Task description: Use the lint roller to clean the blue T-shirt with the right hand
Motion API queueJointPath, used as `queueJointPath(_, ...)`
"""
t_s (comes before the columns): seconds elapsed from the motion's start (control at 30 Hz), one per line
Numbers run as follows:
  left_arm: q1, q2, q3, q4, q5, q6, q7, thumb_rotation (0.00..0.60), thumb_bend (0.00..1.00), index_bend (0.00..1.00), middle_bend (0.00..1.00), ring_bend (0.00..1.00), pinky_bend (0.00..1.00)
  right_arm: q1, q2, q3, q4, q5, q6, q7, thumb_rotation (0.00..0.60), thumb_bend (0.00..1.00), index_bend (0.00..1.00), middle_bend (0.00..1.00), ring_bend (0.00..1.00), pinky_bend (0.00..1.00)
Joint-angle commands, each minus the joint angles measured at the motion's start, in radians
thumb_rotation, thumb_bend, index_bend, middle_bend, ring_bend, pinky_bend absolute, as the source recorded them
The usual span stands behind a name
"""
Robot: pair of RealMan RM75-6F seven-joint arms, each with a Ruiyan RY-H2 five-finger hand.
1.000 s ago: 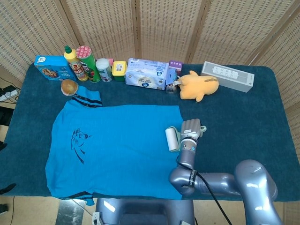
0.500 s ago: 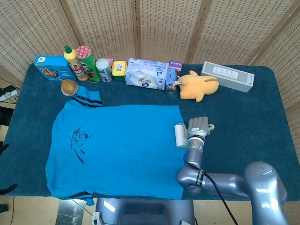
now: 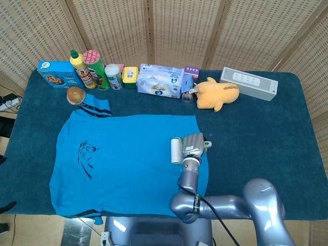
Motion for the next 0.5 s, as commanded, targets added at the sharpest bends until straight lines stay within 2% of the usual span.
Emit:
queueJointPath(0.03,0.001,0.004,0.002,0.007,0.008,0.003,-0.014,0.600,0.08,0.00,0.00,0.00,0.00,0.022,-0.035,0.024,0.024,0.002,0.016,-0.022,0.600,1.00,0.59,0.71,0.69,1.00)
queueJointPath(0.5,-0.002,0.015,0.004,0.025,0.018,0.001,-0.059,0.600,0.08,0.00,0.00,0.00,0.00,0.101,-0.183,0.120,0.113,-0.011,0.060,-0.087,0.600,1.00,0.59,0.71,0.68,1.00)
